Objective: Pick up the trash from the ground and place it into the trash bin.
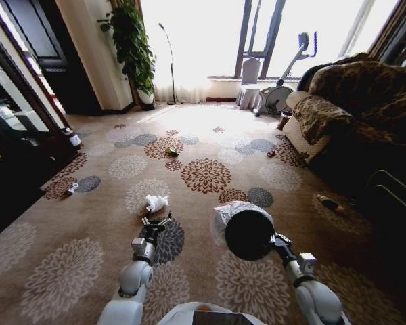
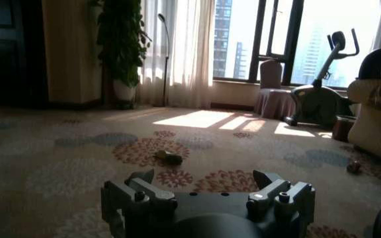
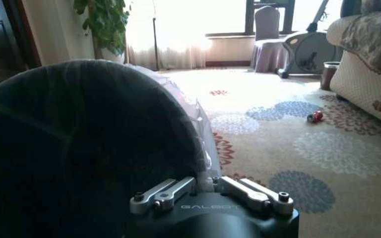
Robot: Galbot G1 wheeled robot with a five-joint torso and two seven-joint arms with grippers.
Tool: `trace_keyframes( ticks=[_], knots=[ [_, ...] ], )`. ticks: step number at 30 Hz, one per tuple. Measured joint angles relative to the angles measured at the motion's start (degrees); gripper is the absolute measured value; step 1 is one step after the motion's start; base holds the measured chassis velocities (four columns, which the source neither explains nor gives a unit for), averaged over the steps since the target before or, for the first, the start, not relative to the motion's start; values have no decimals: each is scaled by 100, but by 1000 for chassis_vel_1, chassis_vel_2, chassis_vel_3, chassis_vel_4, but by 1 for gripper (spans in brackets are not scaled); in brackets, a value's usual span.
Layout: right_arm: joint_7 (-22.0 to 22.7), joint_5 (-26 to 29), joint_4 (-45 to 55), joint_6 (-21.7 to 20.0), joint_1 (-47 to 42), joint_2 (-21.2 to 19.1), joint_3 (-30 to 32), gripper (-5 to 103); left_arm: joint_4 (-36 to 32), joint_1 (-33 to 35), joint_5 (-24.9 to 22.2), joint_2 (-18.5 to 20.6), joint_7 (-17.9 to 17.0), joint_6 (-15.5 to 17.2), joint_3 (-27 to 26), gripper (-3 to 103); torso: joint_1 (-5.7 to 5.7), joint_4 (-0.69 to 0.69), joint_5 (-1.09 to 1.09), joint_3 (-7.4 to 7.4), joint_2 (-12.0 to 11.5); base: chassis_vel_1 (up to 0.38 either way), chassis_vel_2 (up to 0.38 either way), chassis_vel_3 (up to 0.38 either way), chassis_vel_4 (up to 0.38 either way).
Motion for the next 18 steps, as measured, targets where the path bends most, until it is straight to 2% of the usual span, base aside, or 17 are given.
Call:
trace_keyframes(
  ticks=[3, 6, 9, 12, 15, 16, 18],
  knots=[
    [-23, 39, -17, 11, 26, 8, -61, 0, 7, -27, -2, 33, -20, 26, -61, 98, 1, 1, -10, 0, 0, 284, 301, -333, -291],
    [-148, 91, -31, 81, 33, 21, -108, 0, 149, -117, -50, 128, -79, 41, -153, 98, 0, 1, 0, -1, 0, 178, 203, -181, -221],
    [-407, 114, -49, 228, -22, -13, -126, 0, 406, -268, -132, 223, -116, 72, -248, 98, 0, 1, -7, 0, 0, 98, 109, -34, -46],
    [-553, 129, -49, 330, -62, -44, -135, 0, 609, -395, -186, 268, -120, 131, -322, 98, 0, -1, 3, 0, 0, 0, 0, 0, 0],
    [-697, 149, -13, 407, -178, -134, -131, 0, 1141, -740, -387, 365, -132, 379, -420, 98, 0, -4, -3, 0, 0, -74, -73, 39, 34],
    [-697, 149, -13, 407, -178, -134, -131, 0, 1141, -740, -387, 365, -132, 379, -420, 98, 0, -4, -3, 0, 0, -63, -75, 39, 16],
    [-725, 159, 35, 413, -237, -199, -116, 0, 1573, -1024, -484, 456, -134, 606, -417, 97, 0, -2, 2, 0, 0, -13, -25, 19, 1]
  ],
)
